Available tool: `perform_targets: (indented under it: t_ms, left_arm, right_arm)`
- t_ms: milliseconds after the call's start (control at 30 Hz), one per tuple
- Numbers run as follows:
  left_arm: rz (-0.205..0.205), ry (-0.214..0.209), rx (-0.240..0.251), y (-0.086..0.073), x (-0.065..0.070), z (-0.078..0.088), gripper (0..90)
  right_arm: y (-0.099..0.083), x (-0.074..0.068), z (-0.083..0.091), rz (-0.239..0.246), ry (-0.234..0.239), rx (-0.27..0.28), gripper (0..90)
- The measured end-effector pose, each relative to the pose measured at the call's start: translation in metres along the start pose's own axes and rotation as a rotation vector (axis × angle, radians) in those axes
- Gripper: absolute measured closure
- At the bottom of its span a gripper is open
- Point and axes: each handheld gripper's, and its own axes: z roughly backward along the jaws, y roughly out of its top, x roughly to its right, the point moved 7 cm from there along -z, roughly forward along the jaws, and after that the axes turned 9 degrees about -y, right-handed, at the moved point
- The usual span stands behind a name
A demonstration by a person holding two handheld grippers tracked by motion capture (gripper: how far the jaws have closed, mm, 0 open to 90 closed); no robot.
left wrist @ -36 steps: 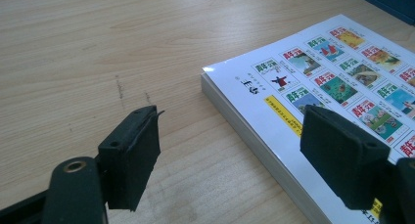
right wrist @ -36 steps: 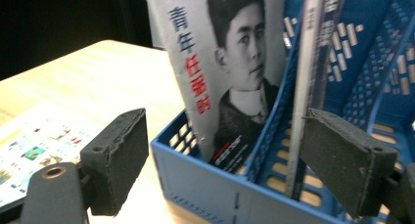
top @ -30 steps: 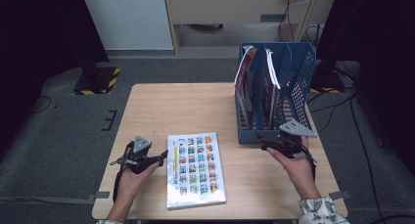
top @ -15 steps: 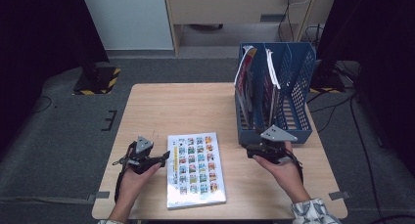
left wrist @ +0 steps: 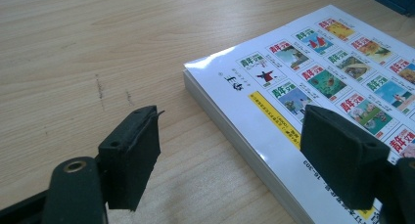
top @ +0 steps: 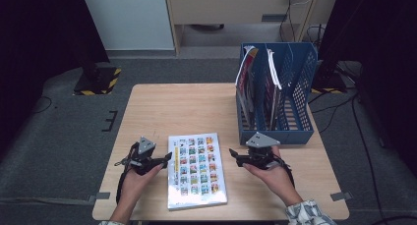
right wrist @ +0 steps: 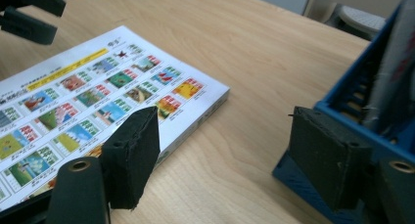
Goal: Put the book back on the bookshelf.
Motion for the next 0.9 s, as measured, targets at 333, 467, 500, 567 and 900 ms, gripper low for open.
perform_targets:
  t_ms: [333, 467, 500, 567, 900]
  left_arm:
    - [-0.007, -0.002, -0.003, 0.0, 0.003, -0.002, 22.3]
    - [-0.009, -0.003, -0.008, 0.0, 0.004, -0.003, 22.3]
    - [-0.009, -0.003, -0.009, 0.0, 0.004, -0.003, 22.4]
    - [-0.009, -0.005, -0.008, 0.0, 0.004, -0.004, 22.3]
    - [-0.022, -0.019, -0.032, -0.002, 0.009, -0.009, 22.0]
  right_arm:
    - [-0.01, -0.015, -0.012, 0.041, 0.028, -0.054, 28.3]
    - [-0.012, -0.018, -0.014, 0.043, 0.037, -0.063, 28.3]
    - [-0.012, -0.019, -0.014, 0.043, 0.04, -0.063, 28.2]
    - [-0.012, -0.02, -0.015, 0.042, 0.046, -0.065, 28.1]
    - [-0.016, -0.028, -0.024, 0.022, 0.062, -0.096, 26.8]
